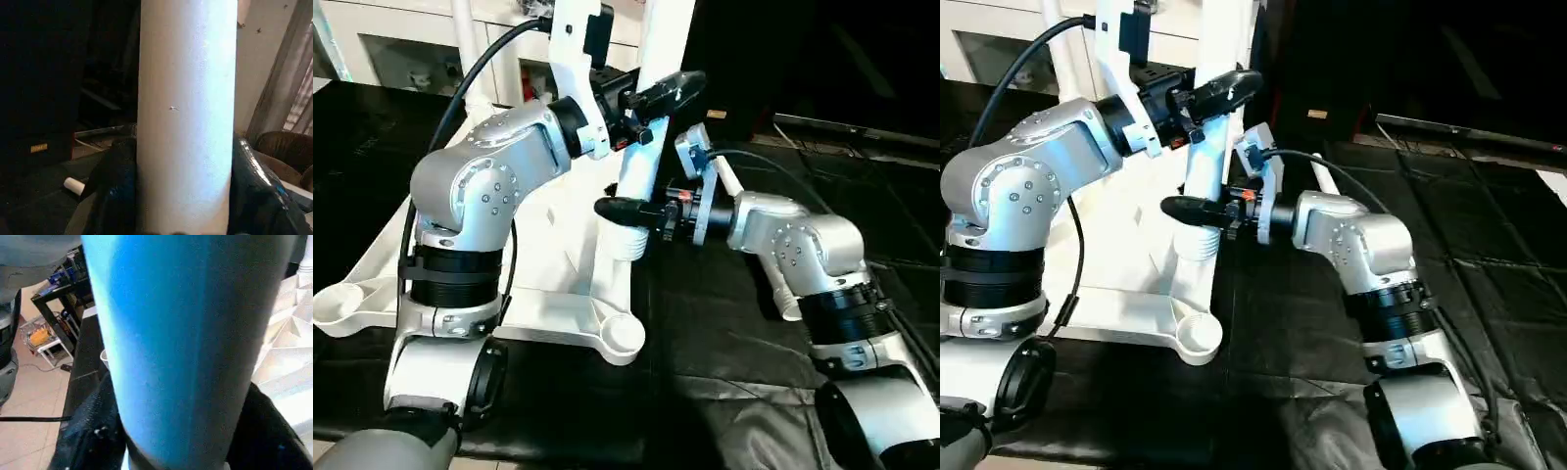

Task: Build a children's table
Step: Pick table leg

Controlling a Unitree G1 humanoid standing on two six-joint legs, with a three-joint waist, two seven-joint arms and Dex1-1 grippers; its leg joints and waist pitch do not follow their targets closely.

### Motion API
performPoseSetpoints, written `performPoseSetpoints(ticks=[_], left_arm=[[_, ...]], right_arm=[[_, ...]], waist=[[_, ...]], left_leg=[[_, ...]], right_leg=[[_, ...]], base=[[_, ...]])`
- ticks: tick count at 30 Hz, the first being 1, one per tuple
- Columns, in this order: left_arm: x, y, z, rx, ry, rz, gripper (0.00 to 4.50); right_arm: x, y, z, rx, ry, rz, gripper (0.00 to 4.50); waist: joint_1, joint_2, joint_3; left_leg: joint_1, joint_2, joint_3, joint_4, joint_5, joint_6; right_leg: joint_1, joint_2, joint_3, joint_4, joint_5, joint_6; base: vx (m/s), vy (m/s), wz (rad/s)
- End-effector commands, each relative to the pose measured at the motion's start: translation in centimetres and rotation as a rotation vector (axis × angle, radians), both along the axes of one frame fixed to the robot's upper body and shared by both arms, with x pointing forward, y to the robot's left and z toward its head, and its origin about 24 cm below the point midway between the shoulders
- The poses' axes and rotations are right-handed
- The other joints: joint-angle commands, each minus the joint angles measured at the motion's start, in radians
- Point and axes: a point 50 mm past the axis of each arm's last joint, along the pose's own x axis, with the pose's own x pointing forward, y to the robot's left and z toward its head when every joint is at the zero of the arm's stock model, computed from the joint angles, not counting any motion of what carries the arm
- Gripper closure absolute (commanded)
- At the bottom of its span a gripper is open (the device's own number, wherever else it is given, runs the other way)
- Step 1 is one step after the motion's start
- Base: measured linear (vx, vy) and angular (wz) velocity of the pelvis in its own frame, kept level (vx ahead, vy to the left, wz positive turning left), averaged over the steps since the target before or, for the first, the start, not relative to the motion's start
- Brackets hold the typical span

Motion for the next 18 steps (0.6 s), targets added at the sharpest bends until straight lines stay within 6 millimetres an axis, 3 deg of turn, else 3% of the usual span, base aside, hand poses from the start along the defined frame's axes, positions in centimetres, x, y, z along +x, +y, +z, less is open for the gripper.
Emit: performPoseSetpoints(ticks=[1, 14, 15, 18], left_arm=[[-0.8, -1.1, 1.3, 0.009, -0.056, -0.061, 2.68], [-1.3, -1.1, 2.1, -0.025, -0.090, -0.100, 2.68], [-1.9, -1.3, 2.5, -0.059, -0.078, -0.158, 1.99], [-2.8, -1.7, 2.9, -0.098, -0.066, -0.236, 1.92]], right_arm=[[0.4, -0.5, 0.5, 0.005, -0.005, -0.019, 2.40], [0.3, -0.4, 0.0, 0.004, 0.001, -0.014, 2.51], [0.3, -0.4, -0.1, 0.003, 0.001, -0.015, 2.51], [0.2, -0.3, -0.2, 0.001, 0.001, -0.017, 2.51]], waist=[[-0.002, 0.002, -0.073], [-0.001, 0.005, -0.072], [-0.002, 0.004, -0.073], [-0.002, 0.005, -0.074]], left_leg=[[0.025, 0.046, -0.015, -0.061, -0.086, -0.043], [0.026, 0.045, -0.015, -0.062, -0.091, -0.046], [0.026, 0.046, -0.015, -0.062, -0.091, -0.047], [0.026, 0.047, -0.014, -0.060, -0.086, -0.050]], right_leg=[[0.042, -0.118, 0.059, -0.076, -0.031, -0.122], [0.041, -0.119, 0.060, -0.077, -0.042, -0.117], [0.041, -0.119, 0.059, -0.077, -0.041, -0.120], [0.041, -0.120, 0.059, -0.072, -0.012, -0.149]], base=[[0.000, 0.000, 0.00], [0.000, 0.000, 0.00], [0.000, 0.000, 0.00], [0.000, 0.000, 0.00]])
